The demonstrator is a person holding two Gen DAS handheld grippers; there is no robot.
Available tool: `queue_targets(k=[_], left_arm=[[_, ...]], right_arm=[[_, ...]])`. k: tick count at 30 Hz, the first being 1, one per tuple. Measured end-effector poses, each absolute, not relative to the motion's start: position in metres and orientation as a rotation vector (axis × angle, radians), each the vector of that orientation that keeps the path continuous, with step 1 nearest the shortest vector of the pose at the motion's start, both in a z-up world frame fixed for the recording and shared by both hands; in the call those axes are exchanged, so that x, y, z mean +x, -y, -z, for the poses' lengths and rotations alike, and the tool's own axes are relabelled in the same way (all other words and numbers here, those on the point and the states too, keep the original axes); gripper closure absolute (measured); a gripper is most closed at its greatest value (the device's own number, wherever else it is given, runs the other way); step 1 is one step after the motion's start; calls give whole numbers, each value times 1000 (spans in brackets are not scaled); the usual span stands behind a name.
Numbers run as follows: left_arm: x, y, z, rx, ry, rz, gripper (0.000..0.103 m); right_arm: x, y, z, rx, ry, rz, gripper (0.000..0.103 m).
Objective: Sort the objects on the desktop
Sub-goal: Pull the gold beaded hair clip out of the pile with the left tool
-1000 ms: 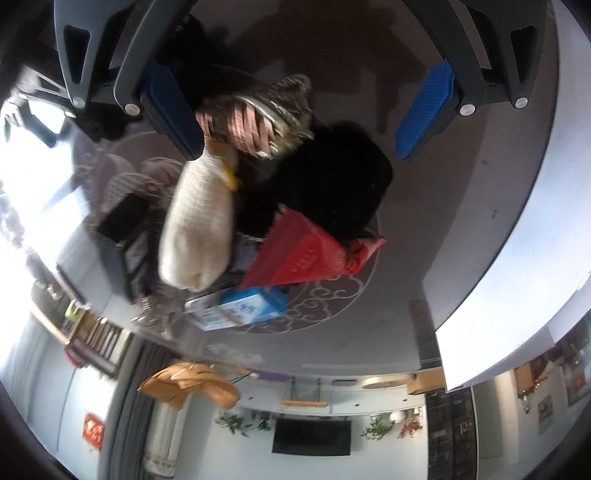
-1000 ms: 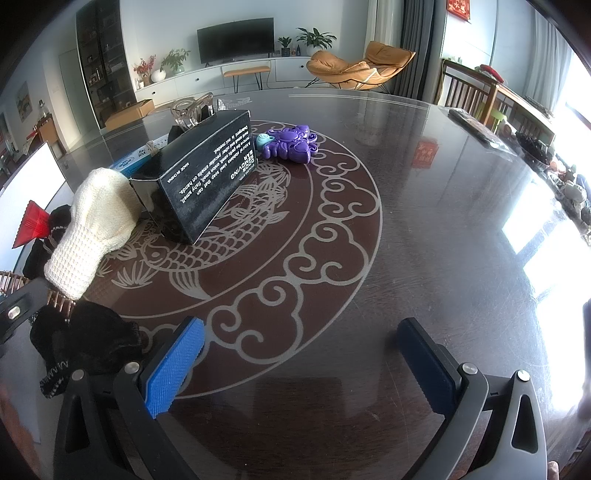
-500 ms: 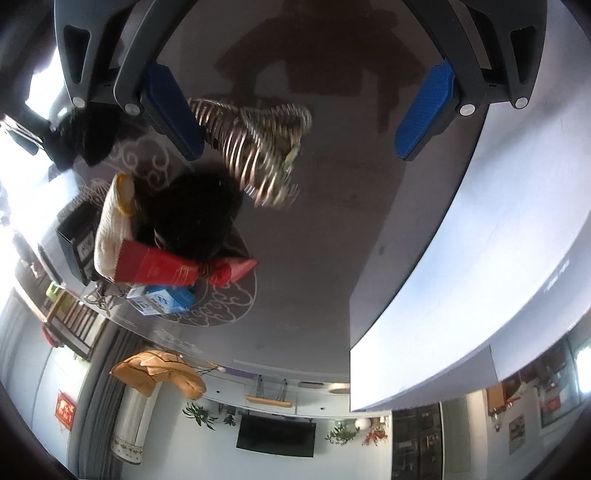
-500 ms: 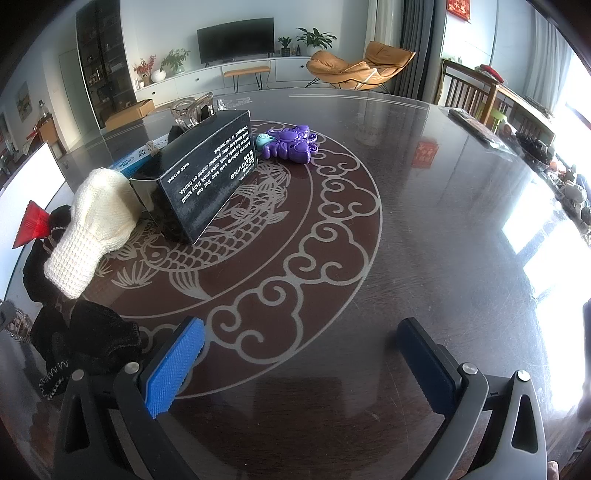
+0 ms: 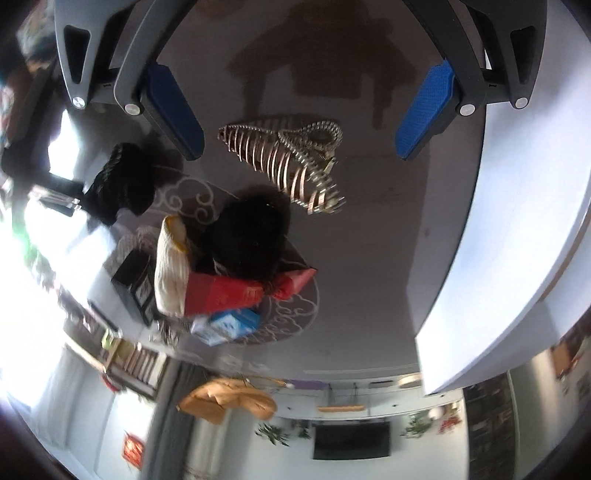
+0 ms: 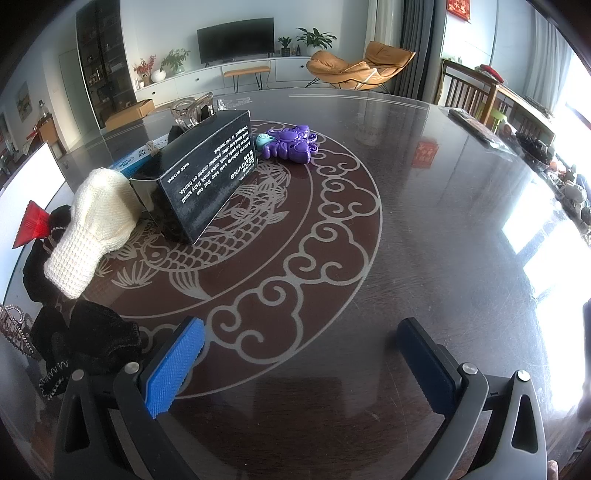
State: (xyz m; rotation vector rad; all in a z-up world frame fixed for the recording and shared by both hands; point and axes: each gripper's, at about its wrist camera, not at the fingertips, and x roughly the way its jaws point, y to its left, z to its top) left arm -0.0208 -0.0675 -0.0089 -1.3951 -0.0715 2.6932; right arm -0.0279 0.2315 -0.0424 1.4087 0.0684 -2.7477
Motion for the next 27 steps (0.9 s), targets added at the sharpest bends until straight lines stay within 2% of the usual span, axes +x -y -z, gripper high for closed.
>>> queue_targets(k=[3,8,17,21,27], left_arm=[[-29,67,15,-1422,93,-2731,0],[-45,76,28,-1522,252,-2796,0],[-11,85,26,-1550,63,-2875,0],[-1,92,24,-1541,77,-2874,0],[-27,68,35,-1523,43,-2797,0]], right_arm=[[-28,-232,42,1409,-68,2748,0],[-28,-232,43,1409,-68,2748,0],[-28,-231,42,1408,-69,2748,0],[-28,-231,42,1408,-69,2748,0],[-28,-231,42,1408,-68,2748,0]])
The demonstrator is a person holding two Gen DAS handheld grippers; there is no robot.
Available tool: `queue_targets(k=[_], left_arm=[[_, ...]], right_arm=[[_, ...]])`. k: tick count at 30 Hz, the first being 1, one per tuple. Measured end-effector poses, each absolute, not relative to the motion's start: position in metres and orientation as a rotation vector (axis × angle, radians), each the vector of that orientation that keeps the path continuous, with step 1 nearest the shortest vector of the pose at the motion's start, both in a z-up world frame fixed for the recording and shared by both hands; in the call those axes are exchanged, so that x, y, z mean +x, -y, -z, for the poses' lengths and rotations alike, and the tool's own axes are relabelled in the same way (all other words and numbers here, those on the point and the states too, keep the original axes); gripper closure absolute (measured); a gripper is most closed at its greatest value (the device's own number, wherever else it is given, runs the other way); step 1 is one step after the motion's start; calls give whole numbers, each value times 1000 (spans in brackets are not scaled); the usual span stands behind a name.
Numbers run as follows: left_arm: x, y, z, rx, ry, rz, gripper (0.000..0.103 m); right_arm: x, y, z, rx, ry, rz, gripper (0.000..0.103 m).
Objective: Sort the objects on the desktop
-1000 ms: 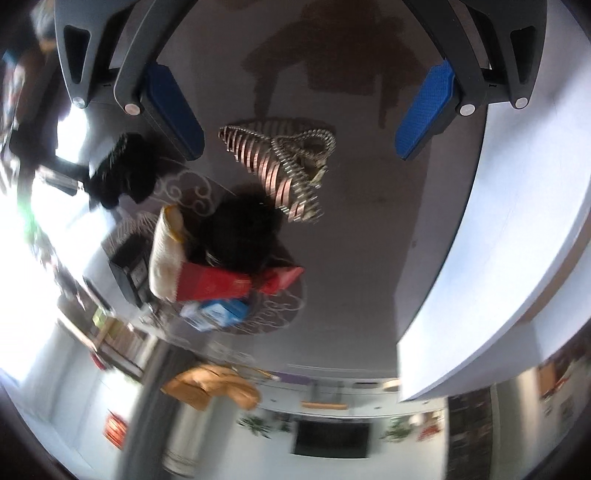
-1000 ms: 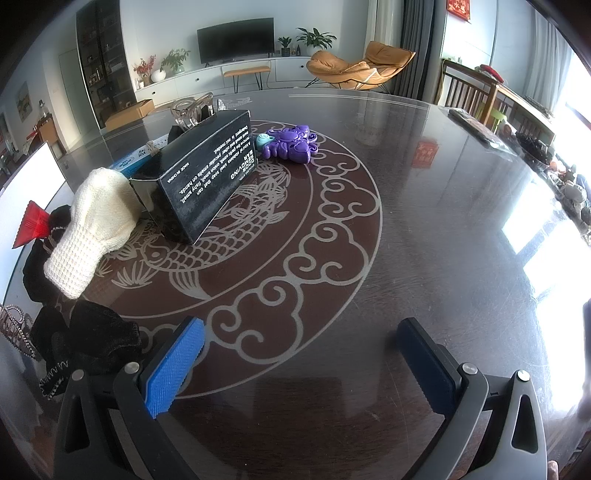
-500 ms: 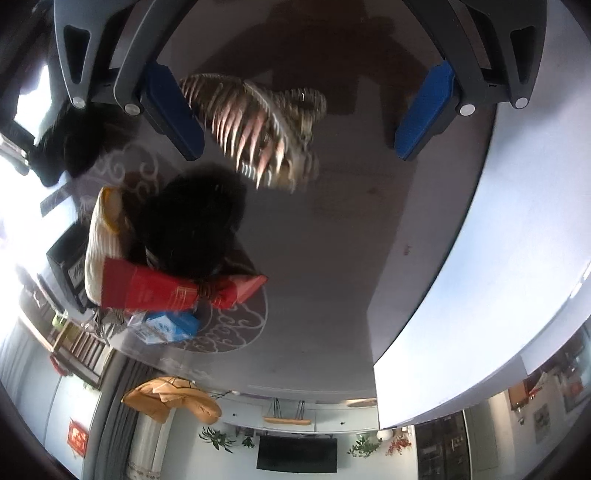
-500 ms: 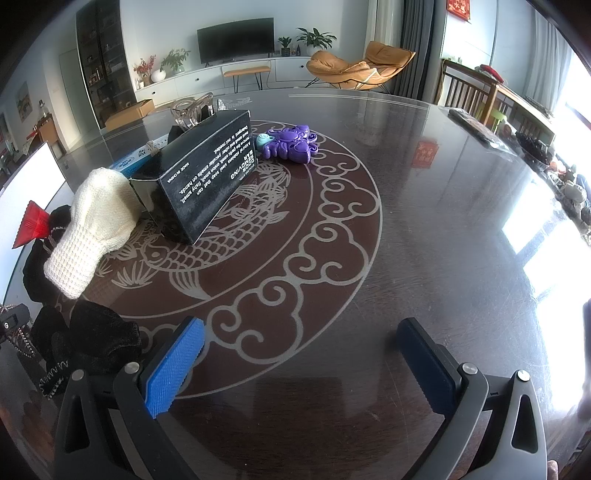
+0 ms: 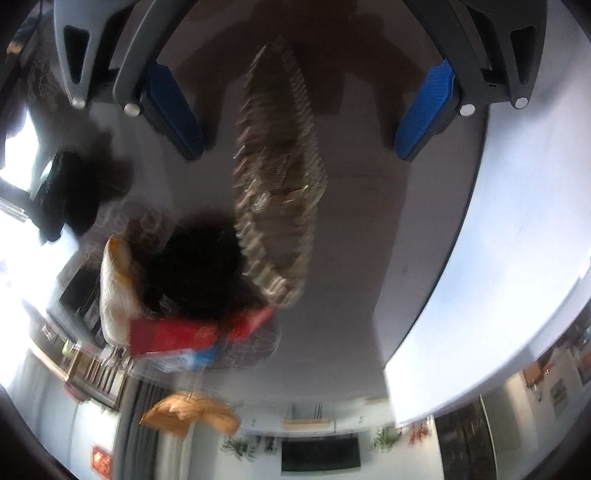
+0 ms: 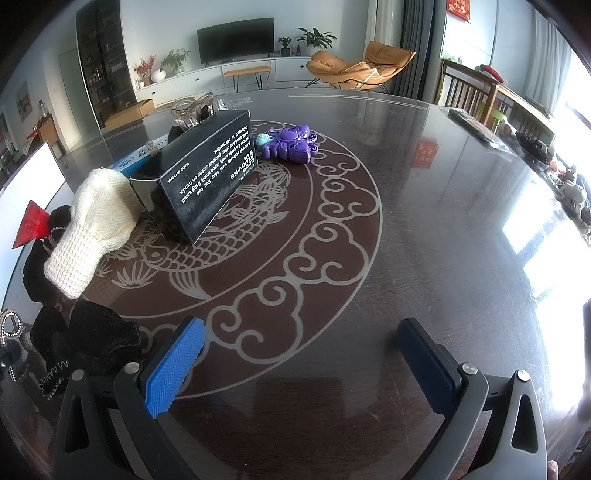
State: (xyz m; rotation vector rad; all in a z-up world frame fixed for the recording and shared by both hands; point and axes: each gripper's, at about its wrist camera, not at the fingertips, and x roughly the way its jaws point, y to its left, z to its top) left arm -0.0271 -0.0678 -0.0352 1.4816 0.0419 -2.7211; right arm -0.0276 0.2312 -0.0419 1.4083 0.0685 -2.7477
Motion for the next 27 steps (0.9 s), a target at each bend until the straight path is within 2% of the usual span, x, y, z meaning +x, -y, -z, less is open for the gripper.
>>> queue_targets(k=[27], left_arm=[[-32,60,36,1444,-11,2782,0]], right_arm=[[-28,-231,42,1409,-68,2747,0]])
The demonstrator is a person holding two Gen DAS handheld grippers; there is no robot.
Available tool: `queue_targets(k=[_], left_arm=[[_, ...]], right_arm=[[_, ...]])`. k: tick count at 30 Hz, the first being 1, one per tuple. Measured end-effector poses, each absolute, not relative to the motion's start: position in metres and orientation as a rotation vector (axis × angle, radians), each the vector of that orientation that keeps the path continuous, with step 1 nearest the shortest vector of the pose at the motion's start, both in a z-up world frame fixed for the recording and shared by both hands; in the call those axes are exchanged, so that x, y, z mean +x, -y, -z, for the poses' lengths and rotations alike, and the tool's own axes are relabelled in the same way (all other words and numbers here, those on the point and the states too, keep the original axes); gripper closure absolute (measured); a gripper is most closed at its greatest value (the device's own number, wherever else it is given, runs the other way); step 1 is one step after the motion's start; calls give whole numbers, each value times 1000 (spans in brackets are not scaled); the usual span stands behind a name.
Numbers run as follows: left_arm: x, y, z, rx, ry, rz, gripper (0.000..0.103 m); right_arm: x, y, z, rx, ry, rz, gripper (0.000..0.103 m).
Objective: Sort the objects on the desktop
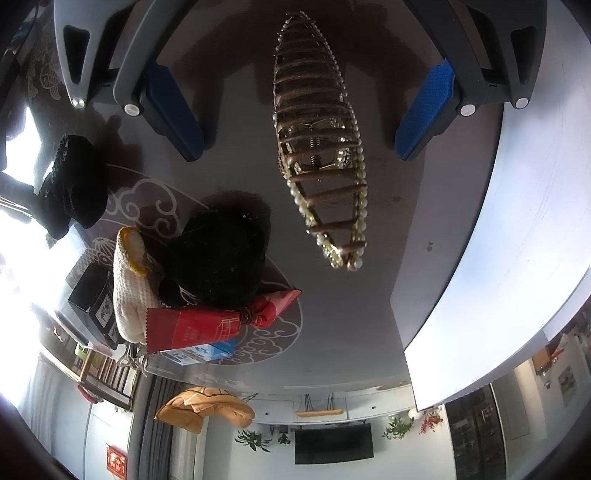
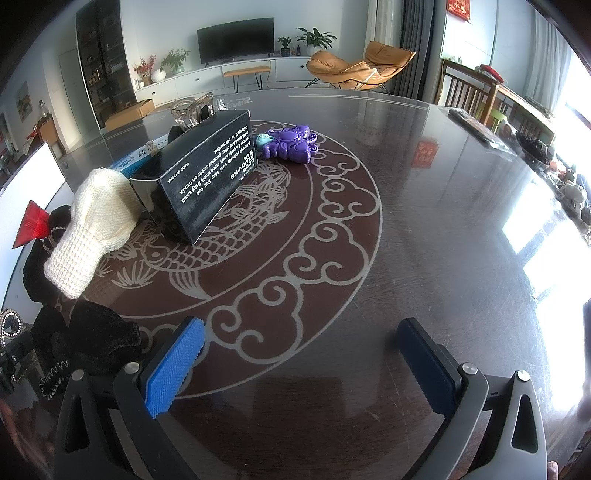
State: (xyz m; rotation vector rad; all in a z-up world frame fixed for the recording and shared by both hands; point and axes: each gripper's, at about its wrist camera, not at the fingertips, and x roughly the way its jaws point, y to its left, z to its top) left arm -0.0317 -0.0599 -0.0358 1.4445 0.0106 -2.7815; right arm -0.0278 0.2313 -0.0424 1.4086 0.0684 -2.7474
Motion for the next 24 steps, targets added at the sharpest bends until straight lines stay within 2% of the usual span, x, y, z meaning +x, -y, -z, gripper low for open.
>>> queue_targets(k=[24], left_arm=[[-31,61,37,1487,24,2798,0]], right_arm=[[-28,-231,43,1410,-68,2749,0]])
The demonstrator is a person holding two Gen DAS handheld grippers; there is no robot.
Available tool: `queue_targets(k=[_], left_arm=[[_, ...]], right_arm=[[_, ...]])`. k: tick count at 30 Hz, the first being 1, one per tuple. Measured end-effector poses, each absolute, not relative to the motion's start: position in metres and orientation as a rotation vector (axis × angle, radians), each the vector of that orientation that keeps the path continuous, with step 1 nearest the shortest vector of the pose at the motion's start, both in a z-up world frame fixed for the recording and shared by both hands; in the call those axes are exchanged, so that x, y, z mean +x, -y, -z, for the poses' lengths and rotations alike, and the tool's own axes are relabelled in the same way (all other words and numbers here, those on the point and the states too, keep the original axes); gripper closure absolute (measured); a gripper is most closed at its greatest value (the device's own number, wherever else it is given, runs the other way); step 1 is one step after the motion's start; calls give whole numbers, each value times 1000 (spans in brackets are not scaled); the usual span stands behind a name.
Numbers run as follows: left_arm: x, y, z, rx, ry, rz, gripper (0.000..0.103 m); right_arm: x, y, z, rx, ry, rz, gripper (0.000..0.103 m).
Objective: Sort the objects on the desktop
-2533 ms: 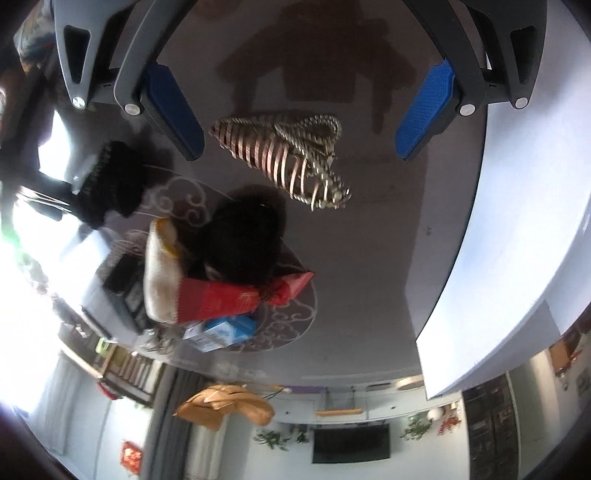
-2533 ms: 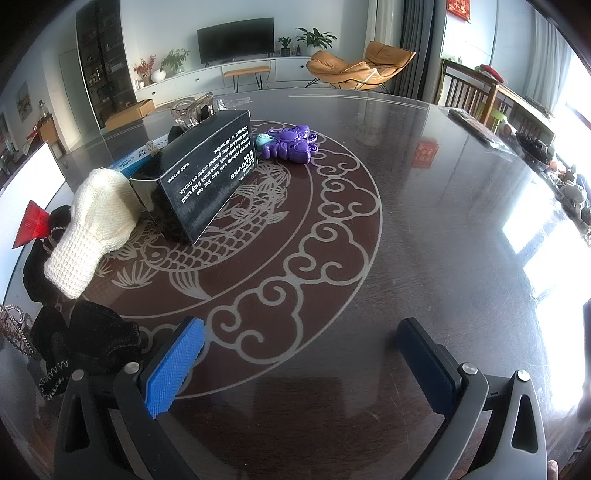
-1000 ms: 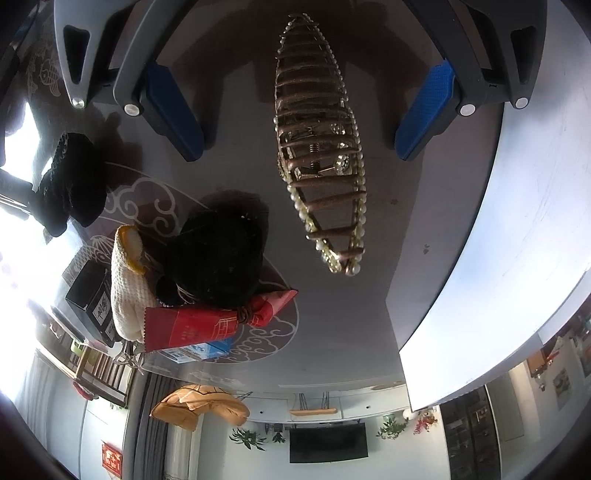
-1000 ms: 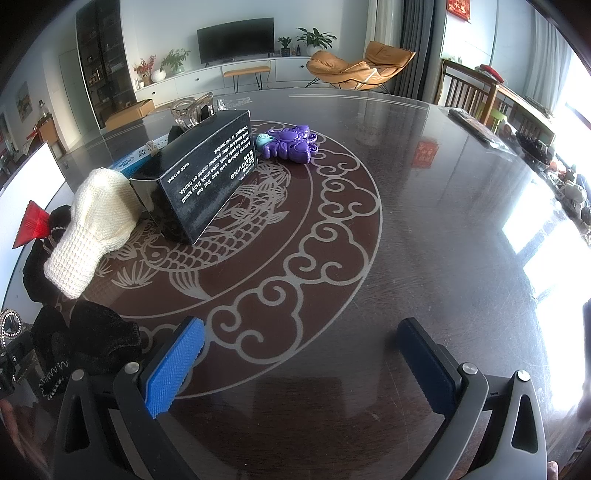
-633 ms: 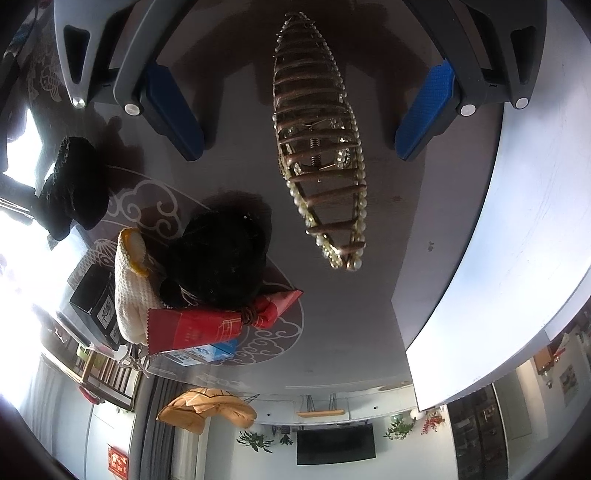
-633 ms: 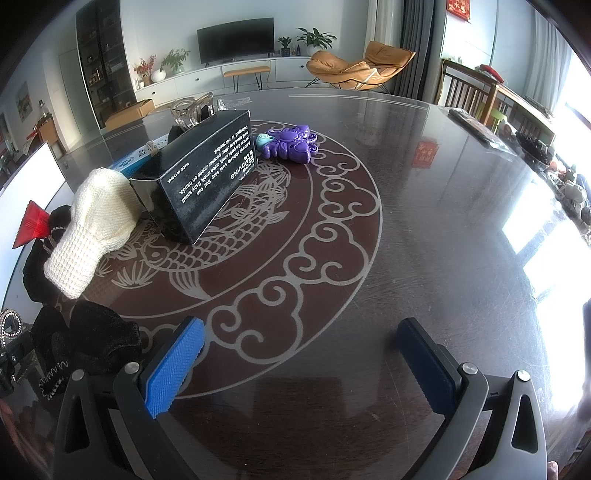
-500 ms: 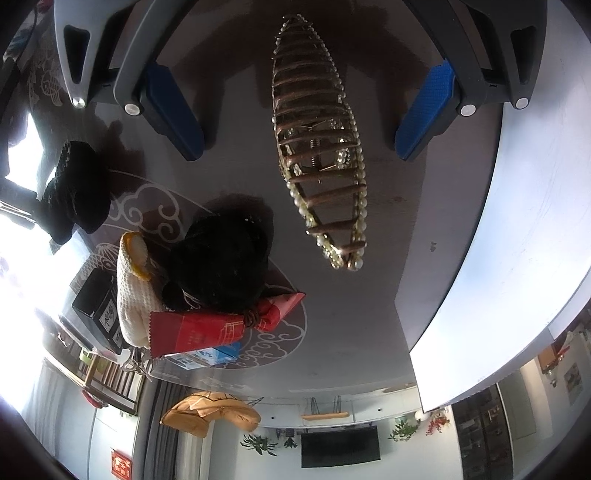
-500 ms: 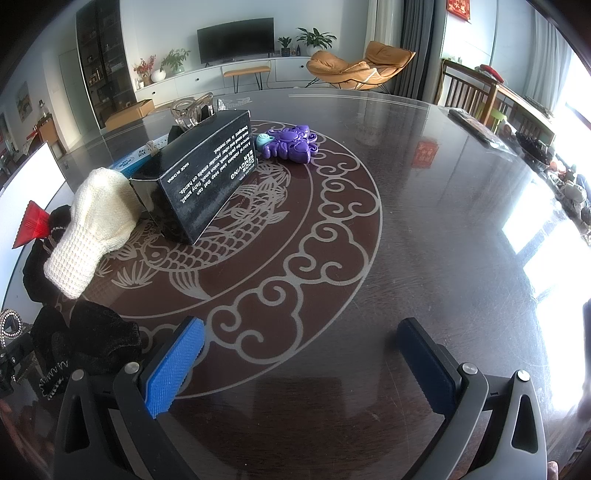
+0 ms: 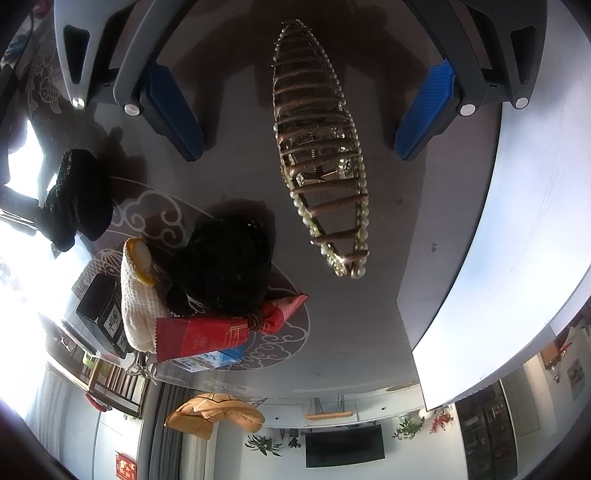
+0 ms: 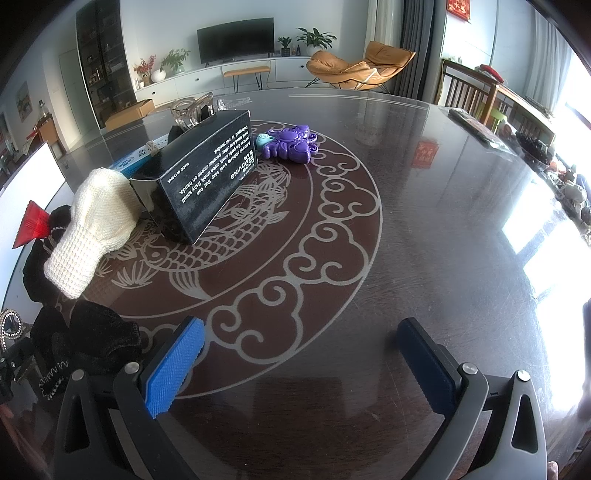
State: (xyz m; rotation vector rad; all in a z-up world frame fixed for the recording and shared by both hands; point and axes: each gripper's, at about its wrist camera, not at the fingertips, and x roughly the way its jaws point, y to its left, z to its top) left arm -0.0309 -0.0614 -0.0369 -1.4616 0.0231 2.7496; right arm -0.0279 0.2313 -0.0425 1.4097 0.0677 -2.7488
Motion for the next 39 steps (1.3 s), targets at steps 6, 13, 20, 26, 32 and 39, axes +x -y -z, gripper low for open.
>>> queue_targets(k=[6,13,20,26,32,39], left_arm=[[-34,64,36,-1462,-42,-2723,0],[-34,62,35,-1455,-40,-2736,0],[-32,63,35,-1449,-36,-2740,0],[-32,64,35,-1449,-36,-2740,0],[-32,64,36,-1449,-36,-2740,0],[-32,63,36,-1448,-35,-2740,0]], right_arm=[[-28,-231,43,1410,-68,2749,0],[-29,-231,43,1410,-68,2749,0],[-28,-231,43,1411,-67,2750,0],[-28,-231,43,1412,-67,2750,0],[-28,-231,43,1413,-67,2750,0],[-29,-231,44,1413,-67,2751,0]])
